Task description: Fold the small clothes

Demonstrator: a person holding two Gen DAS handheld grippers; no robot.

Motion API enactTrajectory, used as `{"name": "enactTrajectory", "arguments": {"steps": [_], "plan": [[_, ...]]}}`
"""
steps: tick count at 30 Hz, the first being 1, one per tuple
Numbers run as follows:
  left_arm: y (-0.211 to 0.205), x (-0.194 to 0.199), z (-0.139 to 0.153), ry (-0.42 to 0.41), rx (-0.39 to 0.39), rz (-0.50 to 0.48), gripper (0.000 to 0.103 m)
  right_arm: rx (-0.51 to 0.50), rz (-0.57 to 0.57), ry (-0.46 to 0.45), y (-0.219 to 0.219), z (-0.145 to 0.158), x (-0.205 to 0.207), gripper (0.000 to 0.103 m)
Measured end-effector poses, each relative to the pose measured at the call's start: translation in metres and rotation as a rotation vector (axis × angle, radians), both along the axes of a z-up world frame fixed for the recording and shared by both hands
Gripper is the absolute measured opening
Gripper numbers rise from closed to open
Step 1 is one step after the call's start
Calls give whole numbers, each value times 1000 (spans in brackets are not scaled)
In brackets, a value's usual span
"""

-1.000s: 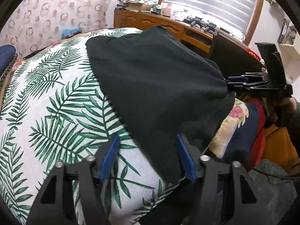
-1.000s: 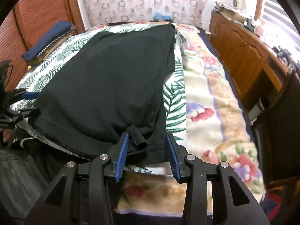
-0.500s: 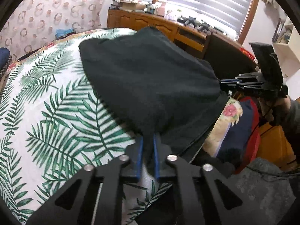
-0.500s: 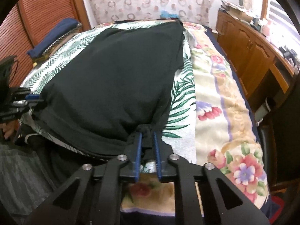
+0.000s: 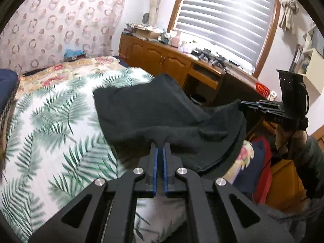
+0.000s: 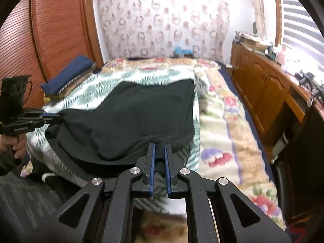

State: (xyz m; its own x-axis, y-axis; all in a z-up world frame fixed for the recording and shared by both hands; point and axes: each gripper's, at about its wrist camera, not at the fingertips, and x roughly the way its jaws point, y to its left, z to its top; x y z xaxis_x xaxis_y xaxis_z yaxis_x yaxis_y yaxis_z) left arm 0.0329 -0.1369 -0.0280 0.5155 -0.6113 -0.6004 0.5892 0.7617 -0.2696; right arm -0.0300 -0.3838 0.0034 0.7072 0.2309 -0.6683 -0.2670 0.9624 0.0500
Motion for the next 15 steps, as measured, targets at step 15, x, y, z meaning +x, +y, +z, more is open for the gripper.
{"name": "enactTrajectory", "arguments": {"steps": [15], "plan": [[-8, 183, 15, 30, 4, 125, 1, 32, -81, -105, -23, 20, 169, 5]]}}
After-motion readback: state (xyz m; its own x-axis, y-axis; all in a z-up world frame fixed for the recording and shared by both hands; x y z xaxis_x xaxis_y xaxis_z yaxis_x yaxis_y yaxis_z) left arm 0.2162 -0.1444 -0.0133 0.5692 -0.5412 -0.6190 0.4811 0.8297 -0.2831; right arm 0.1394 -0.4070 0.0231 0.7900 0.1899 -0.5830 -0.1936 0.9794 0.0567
